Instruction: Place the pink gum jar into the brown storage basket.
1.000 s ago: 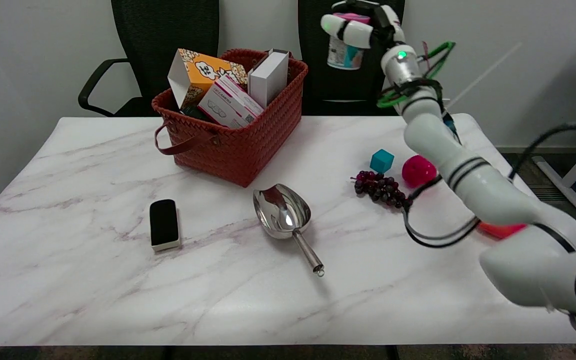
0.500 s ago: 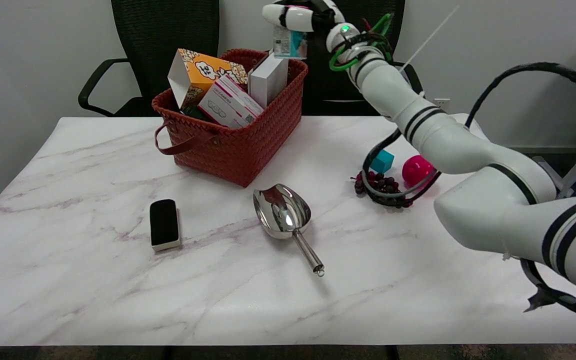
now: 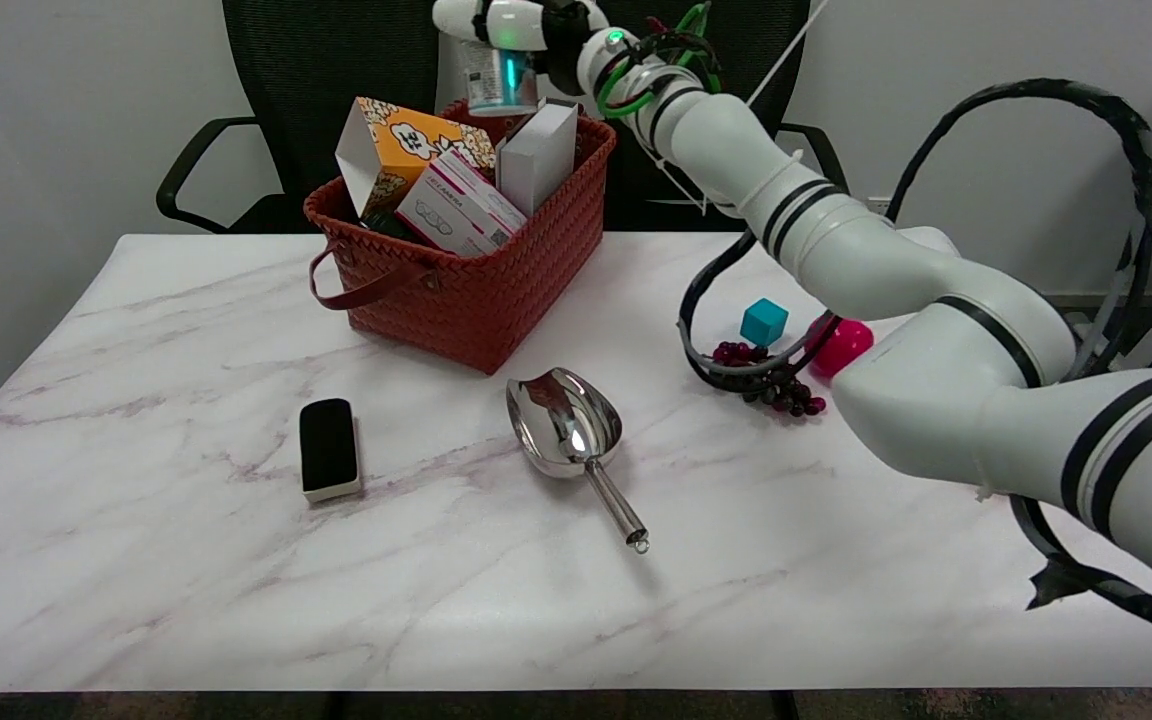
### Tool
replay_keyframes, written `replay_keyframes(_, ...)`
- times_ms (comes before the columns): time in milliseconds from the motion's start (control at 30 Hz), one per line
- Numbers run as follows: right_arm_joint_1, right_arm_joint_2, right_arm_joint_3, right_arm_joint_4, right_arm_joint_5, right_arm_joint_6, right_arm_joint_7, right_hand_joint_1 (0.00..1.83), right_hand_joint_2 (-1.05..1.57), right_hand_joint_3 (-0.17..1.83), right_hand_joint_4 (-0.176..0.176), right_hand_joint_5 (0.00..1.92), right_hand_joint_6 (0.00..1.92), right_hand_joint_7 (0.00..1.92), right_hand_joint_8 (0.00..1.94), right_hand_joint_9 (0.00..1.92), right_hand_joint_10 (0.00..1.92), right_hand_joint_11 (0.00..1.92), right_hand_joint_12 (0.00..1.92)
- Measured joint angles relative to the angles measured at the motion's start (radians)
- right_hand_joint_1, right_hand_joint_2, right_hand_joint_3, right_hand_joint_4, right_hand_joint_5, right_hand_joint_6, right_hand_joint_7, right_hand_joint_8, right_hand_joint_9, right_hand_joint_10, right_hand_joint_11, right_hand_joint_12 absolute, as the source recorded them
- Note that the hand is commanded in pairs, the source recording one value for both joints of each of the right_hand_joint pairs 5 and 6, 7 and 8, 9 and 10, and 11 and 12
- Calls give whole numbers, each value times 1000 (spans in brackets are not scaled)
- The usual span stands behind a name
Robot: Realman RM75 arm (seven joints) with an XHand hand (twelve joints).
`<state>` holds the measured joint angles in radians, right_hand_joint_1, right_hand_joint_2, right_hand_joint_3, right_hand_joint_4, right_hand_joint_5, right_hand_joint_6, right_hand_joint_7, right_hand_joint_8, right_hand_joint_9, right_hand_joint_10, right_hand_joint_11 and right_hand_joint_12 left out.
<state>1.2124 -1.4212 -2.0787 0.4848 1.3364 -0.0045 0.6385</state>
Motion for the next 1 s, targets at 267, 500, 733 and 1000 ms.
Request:
replay_keyframes(267, 28, -56, -19, -50, 12, -50, -3, 1174, 1326, 592, 0, 799, 799, 1114, 1114, 1074, 1074, 832, 832)
replay_keyframes(500, 42, -87, -29, -78, 17, -74, -28, 1206, 1231, 757, 0, 819, 819, 1124, 1124, 1066, 1066, 347, 347)
replay_keyframes(733, 44, -99, -33, -89, 17, -83, -49, 1235, 1142, 923, 0, 832, 832, 1134, 1134, 810, 810, 223, 223)
replay_keyframes(1000, 44, -98, -35, -91, 19, -88, -61, 1306, 774, 1197, 0, 725, 725, 865, 865, 276, 276, 91, 91)
